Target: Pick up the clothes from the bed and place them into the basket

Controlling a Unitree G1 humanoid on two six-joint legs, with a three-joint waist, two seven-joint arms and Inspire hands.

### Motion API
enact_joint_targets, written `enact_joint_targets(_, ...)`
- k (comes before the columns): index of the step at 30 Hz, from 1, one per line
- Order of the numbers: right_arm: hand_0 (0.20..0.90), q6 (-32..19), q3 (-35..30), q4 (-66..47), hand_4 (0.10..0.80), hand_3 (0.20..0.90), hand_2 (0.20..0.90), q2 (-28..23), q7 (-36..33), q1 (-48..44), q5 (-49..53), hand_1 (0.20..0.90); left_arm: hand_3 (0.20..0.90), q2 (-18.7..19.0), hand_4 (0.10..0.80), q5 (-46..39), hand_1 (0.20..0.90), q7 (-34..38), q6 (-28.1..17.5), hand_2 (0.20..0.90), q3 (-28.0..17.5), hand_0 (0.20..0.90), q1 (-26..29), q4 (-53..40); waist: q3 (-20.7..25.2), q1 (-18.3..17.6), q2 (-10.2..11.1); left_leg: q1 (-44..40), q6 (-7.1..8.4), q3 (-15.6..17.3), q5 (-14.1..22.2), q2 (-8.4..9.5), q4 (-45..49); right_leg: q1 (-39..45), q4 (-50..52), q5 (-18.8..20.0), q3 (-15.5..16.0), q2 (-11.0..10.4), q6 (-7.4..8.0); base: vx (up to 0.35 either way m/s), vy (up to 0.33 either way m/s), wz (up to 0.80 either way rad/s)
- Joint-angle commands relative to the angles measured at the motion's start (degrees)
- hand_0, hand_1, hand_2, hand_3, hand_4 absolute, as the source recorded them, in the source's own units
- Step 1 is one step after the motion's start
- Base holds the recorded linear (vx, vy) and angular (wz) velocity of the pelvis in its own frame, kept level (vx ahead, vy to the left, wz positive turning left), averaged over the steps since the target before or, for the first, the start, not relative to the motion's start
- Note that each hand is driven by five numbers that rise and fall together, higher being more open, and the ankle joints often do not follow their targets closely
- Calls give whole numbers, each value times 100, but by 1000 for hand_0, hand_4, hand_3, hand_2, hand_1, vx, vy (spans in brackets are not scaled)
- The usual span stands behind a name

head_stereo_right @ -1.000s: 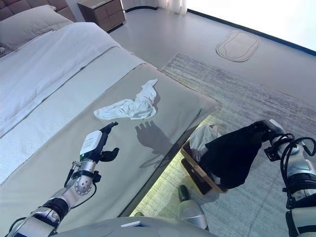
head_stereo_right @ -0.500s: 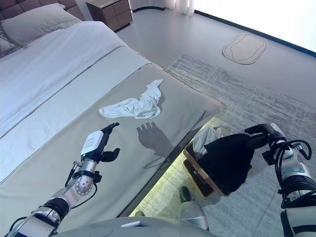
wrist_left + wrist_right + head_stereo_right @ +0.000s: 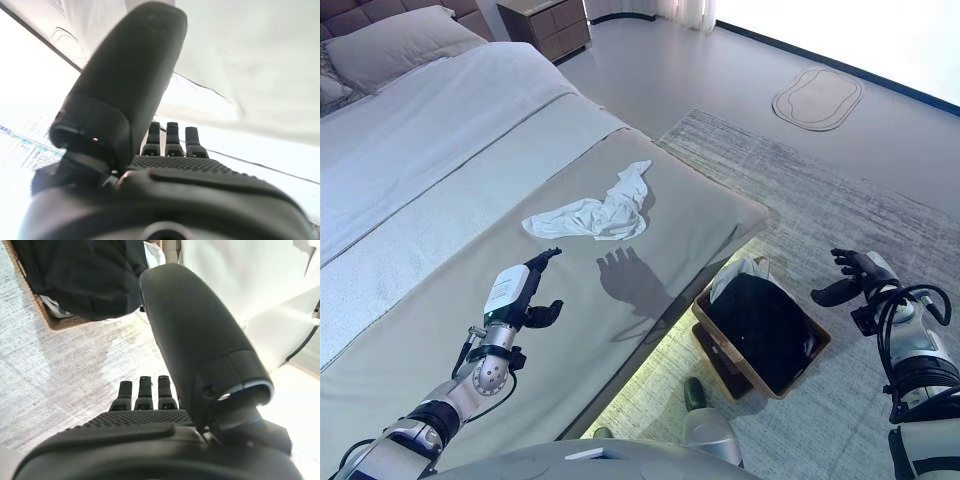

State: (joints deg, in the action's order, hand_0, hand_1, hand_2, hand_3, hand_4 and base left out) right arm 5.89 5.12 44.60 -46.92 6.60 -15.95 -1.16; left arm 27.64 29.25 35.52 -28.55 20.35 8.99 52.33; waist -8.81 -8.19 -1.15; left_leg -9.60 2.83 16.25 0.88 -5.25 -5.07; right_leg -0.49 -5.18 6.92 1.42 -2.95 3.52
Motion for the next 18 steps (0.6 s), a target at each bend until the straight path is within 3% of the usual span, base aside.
enact_joint_targets(1, 900, -276, -93, -348, 800, 900, 900, -175, -345, -397, 37, 900, 900, 361, 800, -115, 900, 238, -181, 900, -59, 900, 310, -539, 224, 110, 220, 274, -43, -318, 99, -6, 181, -3, 821, -700, 242, -144, 243, -1, -5, 11)
enact_joint_targets(6, 900, -318, 47, -684, 800, 900, 900, -220, -655, -598, 78, 900, 900, 348, 800, -203, 900, 219, -176, 900, -86, 900, 294, -537, 171, 194, 234, 311, -38, -387, 87, -12, 218, 9, 891, -758, 338, -149, 213, -1, -12, 7)
enact_joint_targets(10, 900, -379, 227, -1002, 800, 900, 900, -305, -1183, -905, -779, 900, 900, 296, 800, -220, 900, 210, -177, 900, -122, 900, 200, -450, 135, 322, 243, 338, -32, -524, 93, 10, 251, 62, 948, -834, 441, -149, 177, 26, -15, 6)
enact_joint_targets(18, 900, -374, 978, -1247, 800, 900, 900, -560, -1305, -1711, -1611, 900, 900, 258, 800, -287, 900, 189, -136, 900, -274, 900, -30, -351, 12, 689, 240, 538, -4, -886, 90, 106, 422, 120, 1041, -975, 690, -184, 95, 57, -18, 19)
